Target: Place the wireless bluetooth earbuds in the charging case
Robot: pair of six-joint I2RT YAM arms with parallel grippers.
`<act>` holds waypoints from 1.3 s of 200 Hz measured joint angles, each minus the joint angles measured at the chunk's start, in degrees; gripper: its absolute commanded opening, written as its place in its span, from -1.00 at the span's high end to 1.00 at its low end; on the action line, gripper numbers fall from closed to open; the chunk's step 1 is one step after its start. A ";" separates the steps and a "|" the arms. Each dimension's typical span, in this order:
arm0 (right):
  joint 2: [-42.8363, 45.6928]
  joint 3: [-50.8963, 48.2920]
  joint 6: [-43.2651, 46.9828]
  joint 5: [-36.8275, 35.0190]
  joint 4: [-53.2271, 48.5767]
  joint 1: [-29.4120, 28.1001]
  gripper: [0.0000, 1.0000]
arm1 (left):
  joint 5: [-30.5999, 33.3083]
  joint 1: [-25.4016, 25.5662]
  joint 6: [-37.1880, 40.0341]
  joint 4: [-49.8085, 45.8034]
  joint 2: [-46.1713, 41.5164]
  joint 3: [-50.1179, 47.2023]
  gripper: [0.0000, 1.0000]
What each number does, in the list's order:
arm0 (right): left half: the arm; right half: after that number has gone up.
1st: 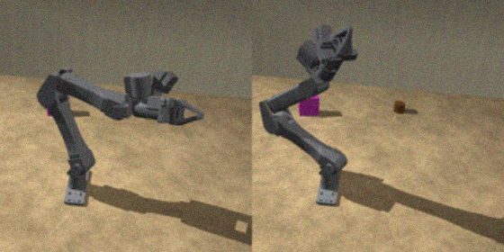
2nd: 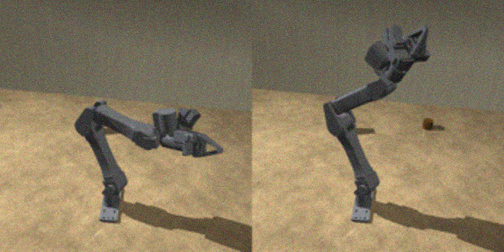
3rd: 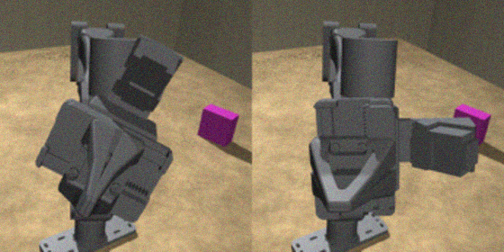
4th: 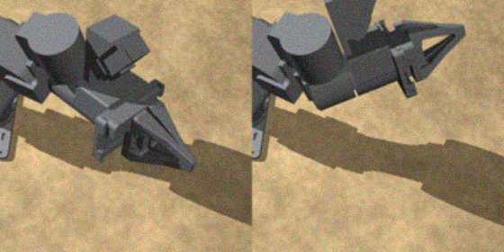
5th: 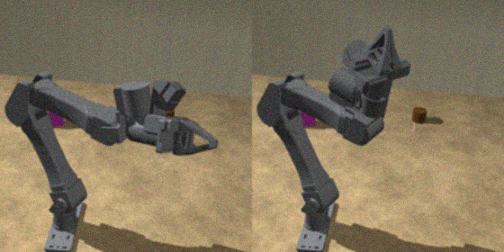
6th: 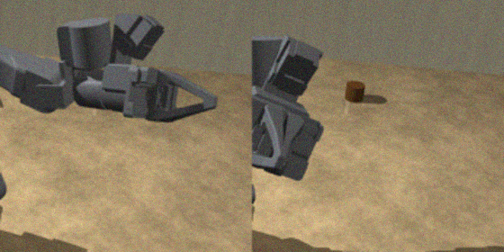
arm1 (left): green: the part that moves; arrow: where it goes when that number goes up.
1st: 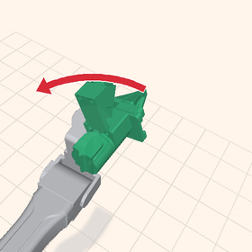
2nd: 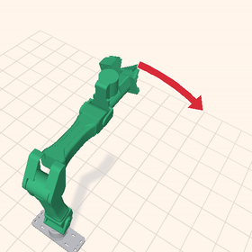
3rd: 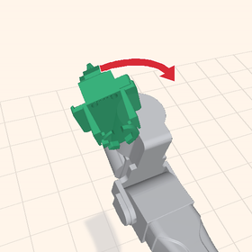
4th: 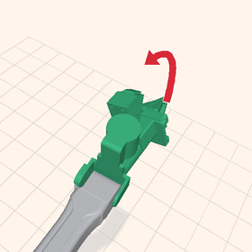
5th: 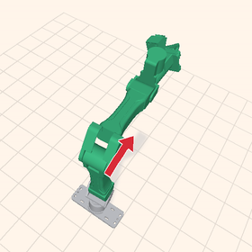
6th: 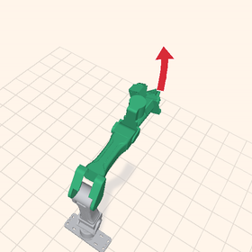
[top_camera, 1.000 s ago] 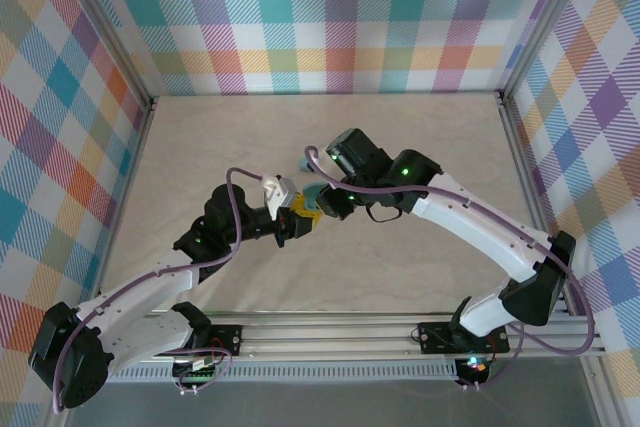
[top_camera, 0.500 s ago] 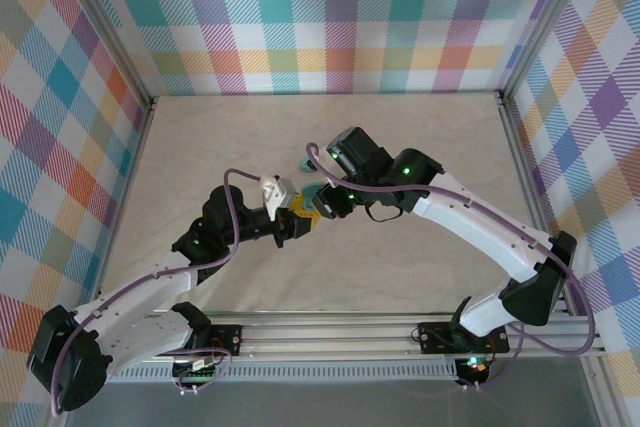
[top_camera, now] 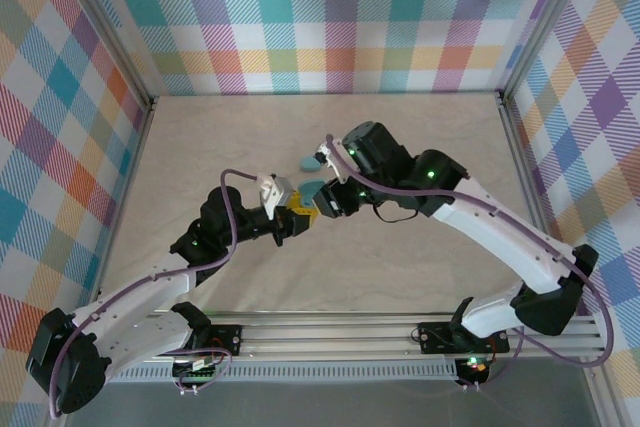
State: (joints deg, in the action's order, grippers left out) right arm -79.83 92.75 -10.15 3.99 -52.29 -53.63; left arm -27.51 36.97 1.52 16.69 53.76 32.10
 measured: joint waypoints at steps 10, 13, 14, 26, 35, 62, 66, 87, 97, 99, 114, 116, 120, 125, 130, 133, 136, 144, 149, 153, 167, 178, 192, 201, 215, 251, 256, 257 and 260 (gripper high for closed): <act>0.35 1.07 -0.52 1.27 0.46 0.04 0.17 | 0.20 0.00 -0.26 -0.02 -0.76 -0.26 1.00; 0.44 1.44 -0.83 1.66 0.63 0.07 0.17 | 0.24 0.00 -0.42 -0.02 -0.96 -0.37 1.00; 0.44 1.53 -0.87 1.77 0.68 0.09 0.17 | 0.26 0.00 -0.42 -0.02 -1.09 -0.42 1.00; 0.61 2.54 -1.51 3.04 1.44 0.50 0.17 | 0.66 0.00 -0.63 -0.11 -2.19 -0.79 1.00; 0.72 2.73 -1.95 3.91 2.16 0.92 0.16 | 0.90 0.00 -0.66 -0.55 -2.99 -0.85 1.00; 0.98 2.73 -4.09 6.78 3.15 3.93 0.12 | 1.92 0.00 -1.05 -3.48 -6.10 -0.85 1.00; 1.05 2.71 -4.81 7.43 3.30 4.87 0.12 | 2.03 0.00 -1.11 -4.20 -6.67 -0.85 1.00; 1.60 2.27 -8.26 10.29 4.48 11.17 0.12 | 2.60 0.00 -1.86 -7.61 -9.31 -0.81 1.00; 1.86 1.88 -9.68 10.88 5.22 14.32 0.11 | 2.80 0.00 -2.05 -9.20 -10.64 -0.79 1.00; 1.88 1.79 -10.01 10.93 5.40 14.93 0.11 | 2.80 0.00 -2.14 -9.49 -10.99 -0.79 1.00; 1.68 1.27 -11.37 10.91 6.16 18.82 0.11 | 3.17 0.00 -2.19 -11.54 -12.98 -0.74 1.00; 1.64 1.22 -11.50 10.86 6.21 19.08 0.11 | 3.19 0.00 -2.21 -11.87 -13.25 -0.72 1.00; 1.36 1.05 -11.72 10.91 6.40 19.74 0.11 | 3.17 0.00 -2.25 -12.41 -13.73 -0.63 1.00; 0.98 0.92 -11.91 10.86 6.51 20.31 0.12 | 3.21 0.00 -2.29 -13.14 -14.29 -0.55 1.00; 0.46 0.72 -12.02 10.88 6.80 20.70 0.12 | 3.19 0.00 -2.34 -13.88 -14.80 -0.35 1.00; -0.02 0.61 -12.15 10.86 6.93 20.83 0.12 | 3.23 0.00 -2.34 -14.34 -15.21 -0.24 1.00; -0.44 0.57 -12.15 10.91 7.06 20.96 0.13 | 3.23 0.00 -2.34 -14.86 -15.45 -0.09 1.00; -2.10 0.37 -12.37 10.95 7.72 21.05 0.15 | 3.30 0.00 -2.32 -16.33 -16.13 0.42 1.00; -3.37 0.20 -12.61 11.17 8.28 21.05 0.17 | 3.48 0.00 -2.32 -17.25 -16.46 0.83 1.00; -4.63 -0.04 -12.79 11.41 8.85 21.05 0.19 | 3.61 0.00 -2.34 -17.86 -16.65 1.16 1.00; -9.11 -0.55 -13.44 12.26 10.34 20.98 0.26 | 3.69 0.00 -2.32 -20.13 -17.25 2.49 1.00; -13.20 -0.59 -14.14 12.61 11.06 20.76 0.28 | 3.76 0.00 -2.32 -21.40 -17.64 3.30 1.00; -18.38 -0.57 -14.47 12.55 11.61 20.13 0.30 | 4.07 0.00 -2.32 -22.97 -18.18 4.04 1.00; -21.62 -0.46 -14.53 12.44 11.91 19.34 0.30 | 4.15 0.00 -2.32 -24.06 -18.56 4.46 1.00; -26.18 0.35 -14.49 12.37 11.98 17.88 0.31 | 4.26 0.00 -2.29 -24.83 -19.10 4.59 1.00; -37.68 8.17 -12.46 14.12 12.63 14.53 0.41 | 4.26 0.00 -2.29 -26.45 -19.76 4.61 1.00; -39.28 9.66 -11.89 14.58 12.70 14.19 0.41 | 4.26 0.00 -2.29 -26.60 -19.76 4.61 1.00; -39.47 9.88 -11.85 14.62 12.72 14.14 0.41 | 4.26 0.00 -2.29 -26.64 -19.78 4.61 1.00; -40.59 10.91 -11.52 14.95 12.81 13.92 0.40 | 4.26 0.00 -2.29 -26.75 -19.78 4.61 1.00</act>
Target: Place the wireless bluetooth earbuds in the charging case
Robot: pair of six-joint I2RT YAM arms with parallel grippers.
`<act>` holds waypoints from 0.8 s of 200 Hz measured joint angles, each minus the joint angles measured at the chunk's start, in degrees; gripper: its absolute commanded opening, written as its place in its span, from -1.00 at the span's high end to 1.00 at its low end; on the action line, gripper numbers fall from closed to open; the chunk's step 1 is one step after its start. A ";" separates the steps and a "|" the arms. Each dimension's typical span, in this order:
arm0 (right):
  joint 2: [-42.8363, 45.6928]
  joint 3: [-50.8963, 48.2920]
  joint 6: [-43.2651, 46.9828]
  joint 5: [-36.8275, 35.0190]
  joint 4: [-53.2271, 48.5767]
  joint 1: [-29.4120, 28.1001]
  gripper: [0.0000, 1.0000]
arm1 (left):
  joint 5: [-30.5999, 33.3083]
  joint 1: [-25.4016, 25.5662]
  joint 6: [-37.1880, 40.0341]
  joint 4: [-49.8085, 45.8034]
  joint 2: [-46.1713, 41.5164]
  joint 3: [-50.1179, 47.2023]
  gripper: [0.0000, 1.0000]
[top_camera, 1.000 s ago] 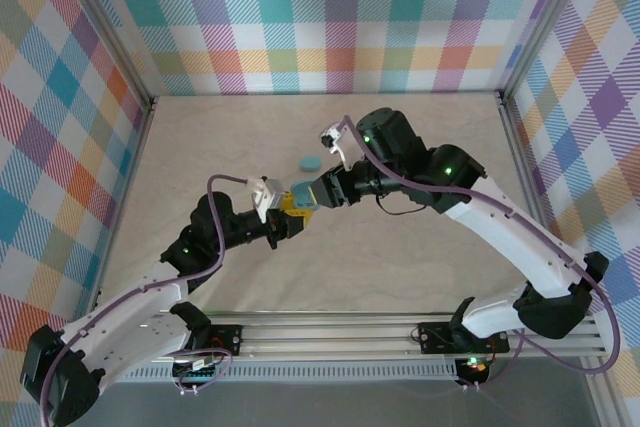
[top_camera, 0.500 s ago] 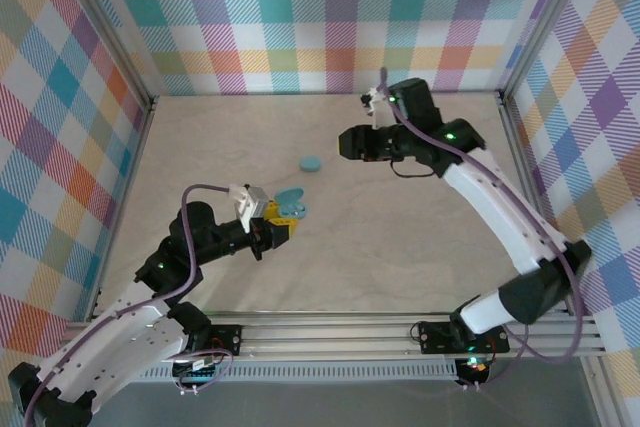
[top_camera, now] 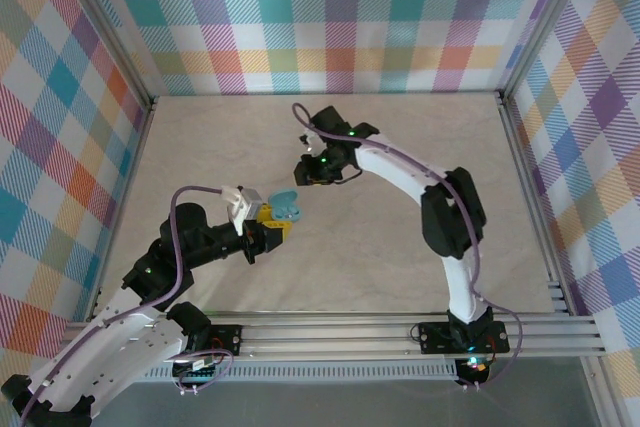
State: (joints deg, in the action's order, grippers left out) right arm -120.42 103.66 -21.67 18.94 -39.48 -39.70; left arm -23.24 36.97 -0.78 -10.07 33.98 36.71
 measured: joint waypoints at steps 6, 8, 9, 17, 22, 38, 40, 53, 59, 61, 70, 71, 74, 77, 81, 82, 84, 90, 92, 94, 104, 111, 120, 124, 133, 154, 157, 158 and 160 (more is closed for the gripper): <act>-1.68 1.68 0.44 0.33 0.04 -0.39 0.38 | 0.00 0.00 0.00 -0.26 0.02 0.00 1.00; -2.34 2.29 0.68 0.48 0.04 -0.55 0.38 | 0.00 0.00 0.00 -0.33 0.02 0.00 1.00; -2.51 2.49 0.76 0.50 0.02 -0.59 0.37 | 0.00 0.00 0.00 -0.37 0.02 0.00 1.00; -4.50 4.55 1.49 0.83 0.00 -1.07 0.35 | 0.02 0.00 0.00 -0.55 0.02 0.00 1.00; -5.86 5.88 1.97 1.01 0.02 -1.42 0.33 | 0.02 0.00 0.00 -0.55 0.00 0.00 1.00; -9.22 9.20 3.52 1.11 -0.15 -2.16 0.28 | 0.02 0.00 0.00 -0.57 -0.13 0.00 1.00; -9.64 9.62 3.74 1.11 -0.17 -2.23 0.28 | 0.02 0.00 0.00 -0.57 -0.17 0.00 1.00; -12.00 11.91 4.94 1.07 -0.55 -2.64 0.25 | 0.02 0.00 0.00 -0.57 -0.37 0.00 1.00; -13.00 13.03 5.53 1.05 -0.87 -2.80 0.24 | 0.02 0.00 0.00 -0.55 -0.42 0.00 1.00; -13.38 13.44 5.75 1.03 -1.07 -2.86 0.23 | 0.02 0.00 0.00 -0.55 -0.46 0.00 1.00; -14.97 15.21 6.58 0.85 -1.57 -3.13 0.22 | 0.02 0.00 0.00 -0.55 -0.48 0.00 1.00; -15.06 15.34 6.64 0.85 -1.64 -3.15 0.22 | 0.02 0.00 0.00 -0.55 -0.48 0.00 1.00; -15.54 15.82 6.97 0.72 -1.81 -3.23 0.22 | 0.02 0.00 0.00 -0.55 -0.48 0.00 1.00; -16.04 16.48 7.32 0.63 -2.08 -3.32 0.22 | 0.02 0.00 0.00 -0.55 -0.48 0.00 1.00; -16.68 17.09 7.69 0.55 -2.29 -3.45 0.22 | 0.02 0.00 0.00 -0.55 -0.48 0.00 1.00; -16.90 17.40 7.78 0.52 -2.49 -3.48 0.21 | 0.02 0.00 0.00 -0.55 -0.48 0.00 1.00; -17.20 17.88 7.93 0.39 -2.69 -3.52 0.21 | 0.02 0.00 0.00 -0.57 -0.48 0.00 1.00; -18.18 18.97 8.63 0.17 -3.13 -3.67 0.20 | 0.02 0.00 0.00 -0.55 -0.48 0.00 1.00; -18.53 19.34 8.85 0.15 -3.28 -3.76 0.20 | 0.02 0.00 0.00 -0.57 -0.48 0.00 1.00; -18.86 19.71 9.09 0.07 -3.45 -3.85 0.20 | 0.02 0.00 0.00 -0.55 -0.48 0.00 1.00; -20.24 21.29 10.01 -0.39 -4.33 -4.20 0.19 | 0.02 0.00 -0.02 -0.55 -0.52 0.00 1.00; -21.18 22.36 10.62 -0.79 -4.92 -4.35 0.19 | 0.02 0.00 -0.02 -0.55 -0.52 0.00 1.00; -22.10 23.12 11.34 -1.33 -5.44 -4.59 0.18 | 0.02 0.00 -0.02 -0.55 -0.59 0.00 1.00; -22.36 23.30 11.61 -1.55 -5.66 -4.61 0.18 | 0.04 0.00 -0.02 -0.57 -0.63 0.00 1.00; -22.75 23.32 12.17 -2.05 -6.14 -4.76 0.18 | 0.09 0.00 0.00 -0.57 -0.74 0.00 1.00; -23.23 23.32 13.66 -3.78 -7.72 -5.14 0.17 | 0.39 0.00 -0.02 -0.57 -1.20 0.00 1.00; -23.23 23.32 13.81 -4.04 -7.96 -5.20 0.17 | 0.39 0.00 0.00 -0.57 -1.25 0.00 1.00; -23.23 23.32 13.94 -4.20 -8.11 -5.25 0.17 | 0.39 0.00 0.00 -0.57 -1.25 0.00 1.00; -23.23 23.32 14.10 -4.44 -8.28 -5.31 0.17 | 0.42 0.00 0.00 -0.57 -1.27 0.00 1.00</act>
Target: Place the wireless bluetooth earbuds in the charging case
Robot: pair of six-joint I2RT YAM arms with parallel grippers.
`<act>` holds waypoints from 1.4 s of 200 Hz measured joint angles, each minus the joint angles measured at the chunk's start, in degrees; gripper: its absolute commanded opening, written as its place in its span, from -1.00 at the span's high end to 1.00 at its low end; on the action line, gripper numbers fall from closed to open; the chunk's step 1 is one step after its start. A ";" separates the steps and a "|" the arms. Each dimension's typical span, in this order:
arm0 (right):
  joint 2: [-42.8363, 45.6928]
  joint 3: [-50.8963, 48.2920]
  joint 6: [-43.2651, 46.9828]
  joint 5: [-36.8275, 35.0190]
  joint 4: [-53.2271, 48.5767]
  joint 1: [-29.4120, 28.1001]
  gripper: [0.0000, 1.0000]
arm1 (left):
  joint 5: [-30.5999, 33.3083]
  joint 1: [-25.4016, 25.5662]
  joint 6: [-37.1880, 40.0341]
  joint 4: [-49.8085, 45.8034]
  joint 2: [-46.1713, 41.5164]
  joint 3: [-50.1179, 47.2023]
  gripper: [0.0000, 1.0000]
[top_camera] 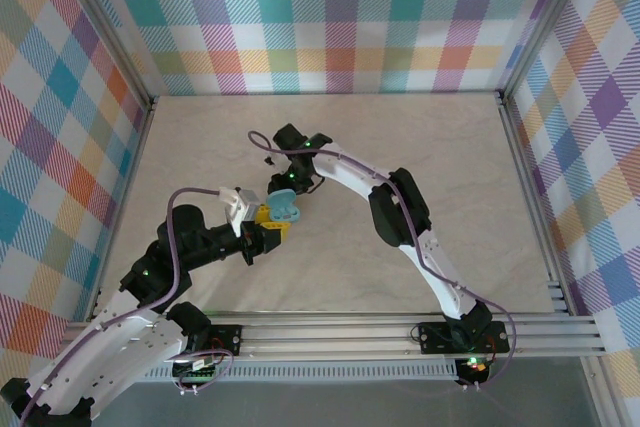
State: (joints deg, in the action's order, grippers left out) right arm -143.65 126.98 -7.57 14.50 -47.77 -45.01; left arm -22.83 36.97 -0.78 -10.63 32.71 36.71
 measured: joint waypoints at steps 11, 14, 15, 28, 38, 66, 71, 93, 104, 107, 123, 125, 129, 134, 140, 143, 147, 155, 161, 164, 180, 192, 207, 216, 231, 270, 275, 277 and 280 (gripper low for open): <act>-0.02 0.00 0.87 -1.05 -0.76 -0.28 0.17 | 0.00 0.00 -0.02 0.00 -0.17 0.00 1.00; -0.02 0.00 1.05 -1.29 -0.94 -0.37 0.17 | 0.00 0.00 -0.02 0.00 -0.22 0.00 1.00; -0.02 0.00 1.16 -1.46 -1.03 -0.42 0.17 | 0.00 0.00 0.00 0.00 -0.22 0.00 1.00; -0.02 0.00 1.99 -2.58 -1.70 -0.83 0.16 | 0.00 0.00 -0.02 0.00 -0.22 0.00 1.00; -0.02 -0.11 2.51 -3.30 -2.10 -1.14 0.15 | 0.00 0.00 -0.02 0.00 -0.22 0.00 1.00; 0.13 -0.87 3.45 -4.61 -1.97 -1.51 0.12 | 0.00 0.00 -0.02 0.00 -0.22 0.00 1.00; 0.24 -1.11 3.61 -4.70 -1.84 -1.51 0.11 | 0.00 0.00 -0.02 0.00 -0.22 0.00 1.00; 1.01 -2.32 3.91 -5.14 -1.11 -1.51 0.10 | 0.00 0.00 -0.02 0.00 -0.22 0.00 1.00; 1.46 -3.04 4.04 -5.64 -0.87 -1.51 0.10 | 0.00 0.00 -0.04 0.02 -0.20 0.00 1.00; 1.60 -3.28 4.04 -5.79 -0.81 -1.51 0.10 | 0.00 0.00 -0.04 0.02 -0.22 0.00 1.00; 2.40 -4.52 4.24 -6.38 -0.74 -1.57 0.10 | 0.02 0.00 -0.04 0.04 -0.20 -0.02 1.00; 2.47 -4.66 4.24 -6.47 -0.74 -1.57 0.10 | 0.02 0.00 -0.04 0.04 -0.20 -0.02 1.00; 2.62 -4.87 4.26 -6.56 -0.79 -1.57 0.10 | 0.04 0.00 -0.04 0.04 -0.20 -0.02 1.00; 2.78 -5.22 4.28 -6.62 -0.76 -1.57 0.10 | 0.09 0.00 -0.04 0.09 -0.20 -0.02 1.00; 2.99 -5.57 4.46 -6.75 -0.74 -1.57 0.11 | 0.17 0.00 -0.07 0.15 -0.09 -0.02 1.00; 3.10 -5.73 4.48 -6.82 -0.74 -1.55 0.11 | 0.24 0.00 -0.07 0.20 -0.04 -0.02 1.00; 3.23 -5.97 4.57 -6.84 -0.72 -1.55 0.10 | 0.26 0.00 -0.07 0.20 -0.02 -0.02 1.00; 3.54 -6.51 4.72 -7.08 -0.76 -1.57 0.11 | 0.37 0.00 -0.09 0.22 0.11 -0.02 1.00; 3.78 -6.91 4.90 -7.23 -0.74 -1.57 0.12 | 0.44 0.00 -0.13 0.22 0.20 -0.02 1.00; 3.89 -7.10 4.96 -7.28 -0.72 -1.57 0.12 | 0.44 0.00 -0.22 0.22 0.28 -0.02 1.00; 4.35 -7.87 5.11 -7.65 -0.81 -1.57 0.18 | 0.44 0.00 -0.44 0.22 0.61 -0.02 1.00; 4.50 -8.13 5.14 -7.89 -0.79 -1.57 0.23 | 0.46 0.00 -0.66 0.22 0.83 -0.02 1.00; 4.52 -8.22 5.09 -8.07 -0.79 -1.57 0.28 | 0.46 0.00 -0.94 0.22 0.94 -0.02 1.00; 4.55 -8.35 5.11 -8.07 -0.72 -1.57 0.31 | 0.46 0.00 -0.96 0.24 0.96 -0.02 1.00; 4.55 -8.39 5.09 -8.04 -0.70 -1.57 0.34 | 0.46 0.00 -1.07 0.24 0.98 -0.02 1.00; 4.55 -8.39 5.05 -8.13 -0.72 -1.55 0.40 | 0.46 0.00 -1.14 0.24 1.38 -0.02 1.00; 4.55 -8.39 5.03 -8.13 -0.72 -1.55 0.40 | 0.46 0.00 -1.14 0.24 1.49 -0.02 1.00; 4.55 -8.39 5.01 -8.15 -0.72 -1.55 0.41 | 0.46 0.00 -1.14 0.24 1.55 -0.02 1.00; 4.55 -8.39 4.94 -8.17 -0.72 -1.53 0.41 | 0.46 0.00 -1.14 0.26 1.64 -0.02 1.00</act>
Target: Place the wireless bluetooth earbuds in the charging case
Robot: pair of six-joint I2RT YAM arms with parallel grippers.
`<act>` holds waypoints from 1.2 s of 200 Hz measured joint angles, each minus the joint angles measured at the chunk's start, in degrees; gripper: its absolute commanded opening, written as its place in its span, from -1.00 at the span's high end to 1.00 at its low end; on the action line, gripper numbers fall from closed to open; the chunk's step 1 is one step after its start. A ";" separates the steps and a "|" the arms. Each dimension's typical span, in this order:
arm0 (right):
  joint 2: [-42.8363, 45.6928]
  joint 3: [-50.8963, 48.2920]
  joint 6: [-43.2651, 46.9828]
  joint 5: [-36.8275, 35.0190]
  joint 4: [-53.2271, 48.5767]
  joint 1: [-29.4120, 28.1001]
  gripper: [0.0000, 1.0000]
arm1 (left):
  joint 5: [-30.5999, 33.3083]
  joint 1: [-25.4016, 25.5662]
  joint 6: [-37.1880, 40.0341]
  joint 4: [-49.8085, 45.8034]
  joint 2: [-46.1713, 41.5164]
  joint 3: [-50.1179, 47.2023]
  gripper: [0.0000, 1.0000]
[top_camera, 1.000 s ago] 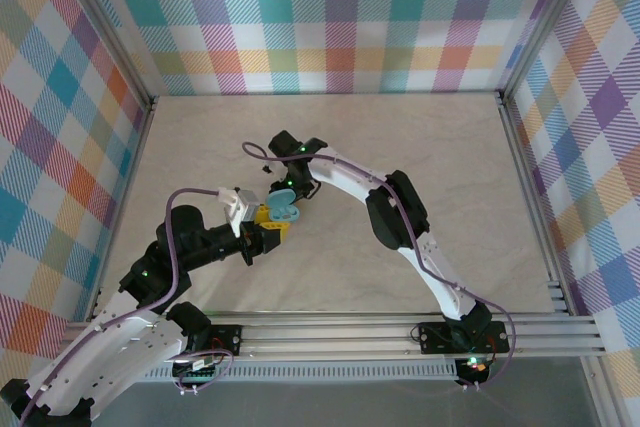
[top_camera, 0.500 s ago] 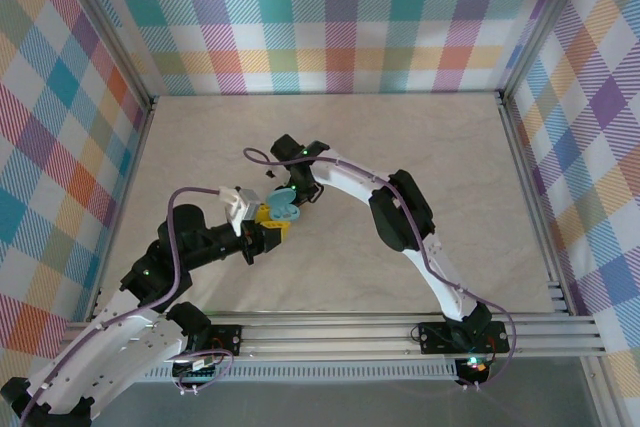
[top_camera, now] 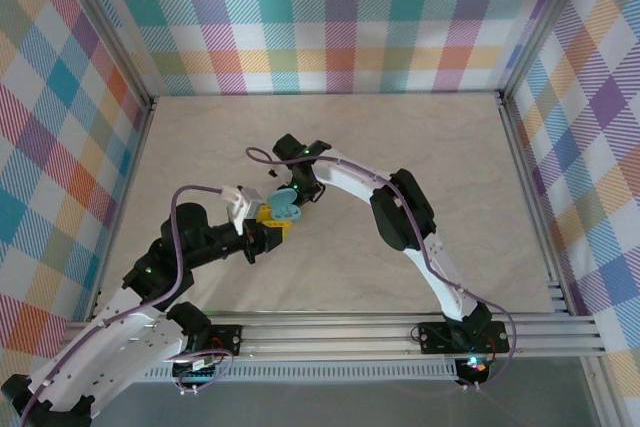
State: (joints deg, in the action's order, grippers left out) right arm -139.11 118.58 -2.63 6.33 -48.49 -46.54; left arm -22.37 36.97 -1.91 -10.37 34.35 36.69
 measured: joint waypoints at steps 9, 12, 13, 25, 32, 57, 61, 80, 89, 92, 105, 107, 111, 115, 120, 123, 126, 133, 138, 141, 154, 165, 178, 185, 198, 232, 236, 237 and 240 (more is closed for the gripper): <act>0.00 -0.04 -0.31 -0.13 0.00 0.09 0.42 | 0.00 0.00 0.00 -0.02 0.22 0.00 1.00; 0.00 -0.09 -0.35 -0.13 0.02 0.13 0.42 | 0.00 0.00 0.00 -0.02 0.35 0.00 1.00; 0.00 -0.09 -0.39 -0.15 0.02 0.15 0.42 | 0.00 0.00 0.00 0.00 0.37 0.00 1.00; 0.11 -0.24 -1.16 -0.15 0.15 0.57 0.43 | 0.00 0.00 0.00 0.00 0.68 0.00 1.00; 0.35 -0.68 -1.62 -0.11 0.39 0.72 0.44 | 0.02 0.00 0.00 0.02 0.81 0.00 1.00; 2.54 -4.17 -3.45 0.04 0.72 1.81 0.46 | 0.20 0.00 -0.04 0.48 1.33 0.00 1.00; 3.04 -5.11 -3.80 0.15 0.83 2.16 0.46 | 0.20 0.00 -0.04 0.66 1.51 0.00 1.00; 5.60 -9.18 -4.92 0.13 1.01 4.17 0.47 | 0.20 0.00 -0.22 1.70 2.60 0.00 1.00; 6.95 -11.32 -5.38 0.11 1.03 5.27 0.47 | 0.17 0.00 -0.26 2.10 3.19 0.00 1.00; 7.50 -12.07 -5.51 0.02 1.03 5.68 0.47 | 0.20 0.00 -0.35 2.29 3.43 0.00 1.00; 9.70 -15.19 -5.84 0.09 1.09 7.10 0.47 | 0.17 0.00 -0.70 3.26 4.39 0.00 1.00; 9.97 -15.56 -5.92 0.13 1.18 7.26 0.47 | 0.15 0.00 -0.72 3.39 4.55 0.00 1.00; 10.78 -16.63 -5.95 0.13 1.25 7.74 0.47 | 0.17 0.00 -0.94 3.56 4.74 0.00 1.00; 11.58 -17.77 -5.99 0.13 1.51 8.28 0.47 | 0.13 0.00 -1.14 3.82 5.01 -0.02 1.00; 12.63 -19.06 -6.16 0.13 1.70 8.90 0.47 | 0.15 0.00 -1.36 4.22 5.33 -0.07 1.00; 13.22 -19.82 -6.19 0.20 1.90 9.22 0.47 | 0.13 0.00 -1.42 4.46 5.44 -0.11 1.00; 13.92 -20.68 -6.36 0.20 2.14 9.55 0.47 | 0.15 0.00 -1.55 4.68 5.66 -0.11 1.00; 15.52 -22.77 -6.64 0.33 2.84 10.21 0.47 | 0.09 0.00 -1.73 5.11 6.12 -0.13 1.00; 16.79 -24.46 -6.95 0.50 3.28 10.67 0.47 | -0.02 0.00 -1.81 5.51 6.45 -0.15 1.00; 17.44 -25.33 -7.08 0.66 3.54 10.91 0.47 | -0.04 0.00 -1.95 5.73 6.64 -0.20 1.00; 20.17 -28.85 -7.67 1.14 4.52 11.93 0.48 | -0.07 0.00 -2.19 6.49 7.52 -0.26 1.00; 22.40 -31.82 -8.07 1.57 5.38 12.96 0.48 | -0.09 0.00 -2.54 6.97 8.13 -0.35 1.00; 24.44 -34.73 -8.37 1.68 6.03 14.08 0.48 | -0.15 0.00 -2.86 7.61 8.74 -0.55 1.00; 25.35 -36.11 -8.55 1.68 6.27 14.62 0.48 | -0.24 0.00 -3.04 7.78 9.07 -0.61 1.00; 26.88 -38.53 -8.66 1.68 6.73 15.56 0.48 | -0.28 0.00 -3.26 8.52 9.46 -0.90 1.00; 29.44 -42.95 -8.85 1.68 7.52 17.11 0.49 | -0.50 0.00 -3.78 10.84 10.82 -2.25 1.00; 29.55 -43.19 -8.92 1.68 7.58 17.16 0.49 | -0.50 0.00 -3.87 11.04 11.04 -2.43 1.00; 29.59 -43.28 -8.92 1.68 7.63 17.18 0.49 | -0.48 0.00 -3.87 11.08 11.13 -2.47 1.00; 29.68 -43.47 -8.94 1.73 7.74 17.25 0.49 | -0.50 0.00 -3.87 11.17 11.34 -2.60 1.00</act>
State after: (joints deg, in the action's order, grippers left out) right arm -109.43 75.11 -11.57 8.05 -40.75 -29.30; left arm -22.87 36.97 -5.78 0.80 45.69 34.09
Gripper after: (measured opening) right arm 0.257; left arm 0.320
